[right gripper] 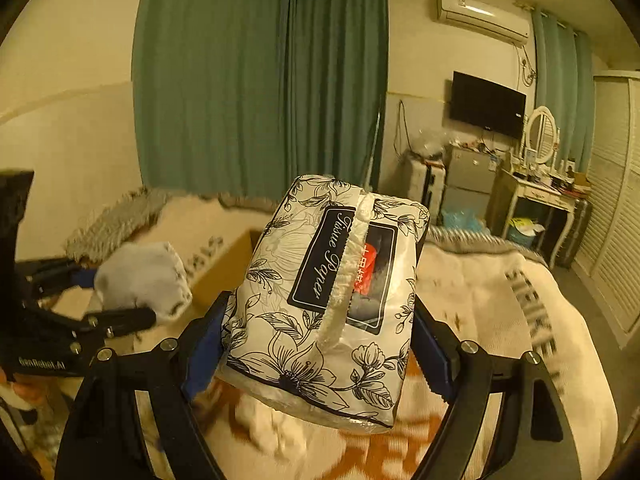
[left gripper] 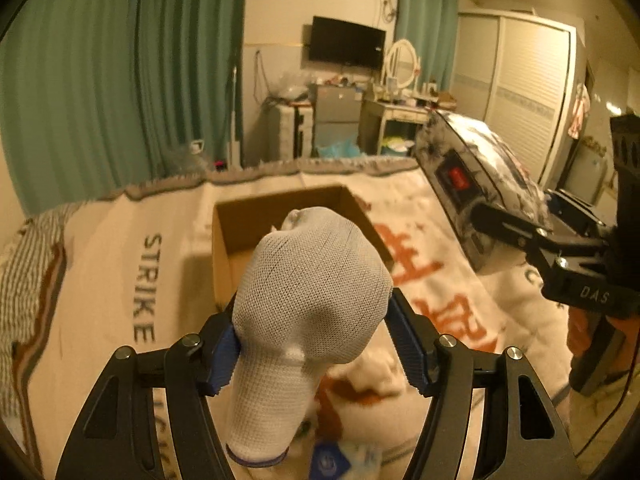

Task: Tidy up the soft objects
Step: 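Carry both items over the cardboard box and open both tools to drop them, then lift both tools away from the box back toward the pile, then grasp the blue tissue pack with the right tool while the left tool grasps white socks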

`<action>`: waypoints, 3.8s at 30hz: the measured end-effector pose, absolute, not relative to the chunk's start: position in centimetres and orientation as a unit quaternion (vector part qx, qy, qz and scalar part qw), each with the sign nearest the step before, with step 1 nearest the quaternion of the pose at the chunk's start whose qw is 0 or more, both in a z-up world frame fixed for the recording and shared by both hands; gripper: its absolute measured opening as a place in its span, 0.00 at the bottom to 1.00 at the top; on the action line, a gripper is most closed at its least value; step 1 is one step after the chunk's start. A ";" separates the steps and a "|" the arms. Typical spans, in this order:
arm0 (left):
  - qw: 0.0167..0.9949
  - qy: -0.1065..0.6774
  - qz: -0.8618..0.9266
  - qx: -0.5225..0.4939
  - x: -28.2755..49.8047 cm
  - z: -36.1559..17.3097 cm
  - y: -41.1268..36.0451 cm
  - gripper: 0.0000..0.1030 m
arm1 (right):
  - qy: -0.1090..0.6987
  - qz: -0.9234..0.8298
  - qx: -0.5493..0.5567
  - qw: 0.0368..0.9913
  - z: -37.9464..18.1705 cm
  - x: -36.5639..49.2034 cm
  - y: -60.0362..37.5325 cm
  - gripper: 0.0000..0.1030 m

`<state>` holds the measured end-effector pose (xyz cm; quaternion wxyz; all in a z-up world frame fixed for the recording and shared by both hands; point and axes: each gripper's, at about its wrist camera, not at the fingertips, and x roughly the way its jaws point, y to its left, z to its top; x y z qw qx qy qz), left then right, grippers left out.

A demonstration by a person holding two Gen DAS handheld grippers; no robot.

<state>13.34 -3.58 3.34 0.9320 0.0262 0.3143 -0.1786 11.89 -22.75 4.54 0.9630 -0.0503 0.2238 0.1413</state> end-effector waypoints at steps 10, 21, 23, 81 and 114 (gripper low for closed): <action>0.936 0.323 -0.128 0.056 24.5 0.9 -5.3 0.63 | 0.260 0.188 -0.032 0.947 2.1 24.9 -20.3 0.80; 0.924 0.359 -0.115 0.066 30.4 -5.7 -5.5 0.68 | 0.308 0.212 -0.026 0.927 -5.4 31.6 -19.9 0.81; 0.923 0.361 -0.113 0.069 30.5 -5.9 -5.8 0.73 | 0.302 0.206 -0.037 0.930 -5.4 31.5 -19.7 0.85; 0.926 0.377 -0.008 0.030 5.5 -10.0 5.0 0.92 | 0.390 0.228 -0.098 0.887 -13.8 5.5 -10.7 0.94; 0.879 0.462 -0.105 0.057 6.5 -14.6 1.5 0.26 | 0.403 0.205 -0.067 0.889 -14.5 7.0 -14.6 0.56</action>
